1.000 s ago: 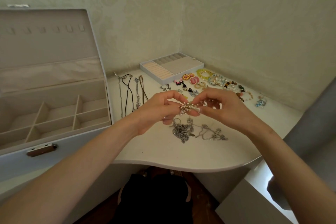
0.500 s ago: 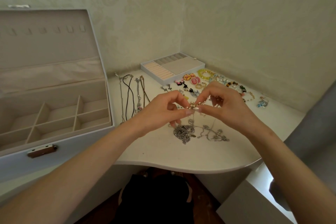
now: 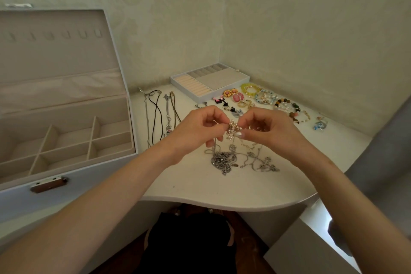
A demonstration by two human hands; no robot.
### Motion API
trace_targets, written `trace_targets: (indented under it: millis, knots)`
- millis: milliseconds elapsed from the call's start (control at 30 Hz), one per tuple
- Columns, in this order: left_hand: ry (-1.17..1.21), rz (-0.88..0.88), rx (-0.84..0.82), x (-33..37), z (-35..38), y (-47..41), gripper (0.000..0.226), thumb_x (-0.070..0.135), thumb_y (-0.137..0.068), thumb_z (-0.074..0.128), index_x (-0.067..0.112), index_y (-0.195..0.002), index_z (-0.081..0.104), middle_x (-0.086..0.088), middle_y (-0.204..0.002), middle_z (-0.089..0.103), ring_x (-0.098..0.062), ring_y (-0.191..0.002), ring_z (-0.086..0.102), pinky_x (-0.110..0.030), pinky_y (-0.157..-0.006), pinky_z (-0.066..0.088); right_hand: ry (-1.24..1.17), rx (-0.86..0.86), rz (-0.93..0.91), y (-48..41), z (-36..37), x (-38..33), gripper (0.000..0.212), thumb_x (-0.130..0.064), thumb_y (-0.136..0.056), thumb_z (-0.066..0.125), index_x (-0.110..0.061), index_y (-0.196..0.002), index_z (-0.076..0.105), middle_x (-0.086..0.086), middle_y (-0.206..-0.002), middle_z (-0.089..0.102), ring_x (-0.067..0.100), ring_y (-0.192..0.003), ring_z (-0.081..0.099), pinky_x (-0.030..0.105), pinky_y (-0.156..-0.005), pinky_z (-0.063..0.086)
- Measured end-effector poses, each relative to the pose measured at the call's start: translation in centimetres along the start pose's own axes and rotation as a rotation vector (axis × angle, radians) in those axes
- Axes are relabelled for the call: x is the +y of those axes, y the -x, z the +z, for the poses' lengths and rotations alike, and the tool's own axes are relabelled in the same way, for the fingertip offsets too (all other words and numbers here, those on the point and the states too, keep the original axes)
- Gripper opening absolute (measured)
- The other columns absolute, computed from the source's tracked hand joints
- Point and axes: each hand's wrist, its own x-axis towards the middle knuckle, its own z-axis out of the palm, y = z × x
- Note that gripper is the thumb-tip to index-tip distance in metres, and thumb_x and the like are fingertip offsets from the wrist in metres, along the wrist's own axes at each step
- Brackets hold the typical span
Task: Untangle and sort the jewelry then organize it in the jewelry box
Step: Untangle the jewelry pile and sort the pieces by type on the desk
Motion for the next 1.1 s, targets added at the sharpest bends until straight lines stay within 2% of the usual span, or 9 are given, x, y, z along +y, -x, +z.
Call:
trace_targets:
  millis: [133, 300, 400, 533, 733, 800, 867, 1000, 1100]
  knots:
    - [-0.023, -0.012, -0.009, 0.0, 0.1, 0.1, 0.011, 0.005, -0.087, 0.063, 0.013, -0.081, 0.058, 0.011, -0.056, 0.056, -0.002, -0.051, 0.050, -0.016, -0.047, 0.038, -0.073, -0.015, 0.006, 0.1, 0.3, -0.1, 0.015, -0.011, -0.072, 0.077, -0.008, -0.079, 0.064, -0.010, -0.061, 0.062, 0.005, -0.054, 0.051, 0.015, -0.054, 0.042]
    - [-0.080, -0.064, -0.023, 0.2, 0.4, 0.2, 0.013, 0.006, -0.090, 0.058, 0.012, -0.079, 0.055, 0.010, -0.050, 0.051, 0.000, -0.044, 0.045, -0.013, -0.045, 0.036, -0.180, -0.050, 0.016, 0.3, 0.5, -0.2, 0.014, -0.010, -0.073, 0.074, -0.010, -0.081, 0.063, 0.000, -0.067, 0.065, 0.008, -0.055, 0.055, 0.016, -0.053, 0.044]
    - [-0.091, -0.070, -0.024, 0.2, 0.5, 0.3, 0.016, 0.001, -0.087, 0.058, 0.015, -0.080, 0.056, 0.006, -0.060, 0.054, -0.003, -0.051, 0.046, -0.014, -0.047, 0.036, -0.170, -0.035, 0.014, 0.3, 0.7, 0.0, 0.012, -0.007, -0.074, 0.074, -0.012, -0.080, 0.065, -0.002, -0.066, 0.064, 0.008, -0.057, 0.053, 0.015, -0.054, 0.042]
    - [-0.149, -0.087, -0.037, 0.0, 0.4, 0.2, 0.015, 0.005, -0.086, 0.061, 0.019, -0.082, 0.058, -0.002, -0.075, 0.055, -0.006, -0.059, 0.045, -0.015, -0.049, 0.036, -0.152, -0.002, -0.002, 0.2, 0.8, 0.3, 0.011, -0.009, -0.075, 0.076, -0.015, -0.079, 0.068, -0.001, -0.072, 0.067, 0.018, -0.068, 0.056, 0.028, -0.065, 0.045]
    - [-0.164, -0.065, -0.057, 0.0, 0.5, 0.2, 0.016, 0.007, -0.088, 0.059, 0.014, -0.074, 0.056, 0.013, -0.052, 0.053, 0.002, -0.043, 0.041, -0.012, -0.045, 0.034, -0.149, -0.014, -0.037, 0.1, 1.0, 0.3, 0.013, -0.003, -0.080, 0.072, -0.016, -0.084, 0.070, 0.006, -0.080, 0.067, 0.024, -0.075, 0.059, 0.035, -0.071, 0.048]
    - [-0.149, -0.072, -0.038, -0.1, 0.7, 0.2, 0.019, 0.004, -0.089, 0.055, 0.014, -0.073, 0.055, 0.015, -0.044, 0.049, 0.002, -0.040, 0.039, -0.014, -0.045, 0.032, -0.166, -0.012, -0.026, 0.1, 1.1, 0.2, 0.018, -0.001, -0.079, 0.072, -0.015, -0.089, 0.068, 0.010, -0.079, 0.064, 0.021, -0.071, 0.056, 0.029, -0.066, 0.047]
    - [-0.116, -0.070, -0.017, -0.1, 0.8, 0.2, 0.018, 0.003, -0.087, 0.056, 0.015, -0.075, 0.058, 0.015, -0.045, 0.048, 0.001, -0.041, 0.038, -0.015, -0.045, 0.031, -0.178, 0.001, 0.006, 0.0, 1.1, 0.2, 0.021, -0.002, -0.077, 0.073, -0.014, -0.092, 0.064, 0.002, -0.078, 0.063, 0.015, -0.065, 0.052, 0.023, -0.062, 0.044]
    - [-0.087, -0.043, 0.005, 0.0, 0.7, 0.1, 0.019, 0.001, -0.083, 0.059, 0.019, -0.078, 0.059, 0.006, -0.059, 0.050, -0.004, -0.051, 0.040, -0.015, -0.047, 0.033, -0.159, -0.023, 0.062, 0.2, 1.3, 0.3, 0.025, -0.009, -0.073, 0.077, -0.017, -0.090, 0.061, -0.001, -0.080, 0.064, 0.017, -0.069, 0.052, 0.032, -0.068, 0.044]
    - [-0.074, -0.041, -0.020, 0.0, 0.5, 0.2, 0.014, 0.006, -0.086, 0.064, 0.017, -0.080, 0.058, 0.015, -0.053, 0.051, -0.002, -0.049, 0.038, -0.015, -0.046, 0.031, -0.147, -0.008, 0.068, 0.4, 1.1, 0.2, 0.025, -0.004, -0.071, 0.078, -0.015, -0.087, 0.062, -0.002, -0.075, 0.063, 0.011, -0.069, 0.056, 0.029, -0.069, 0.047]
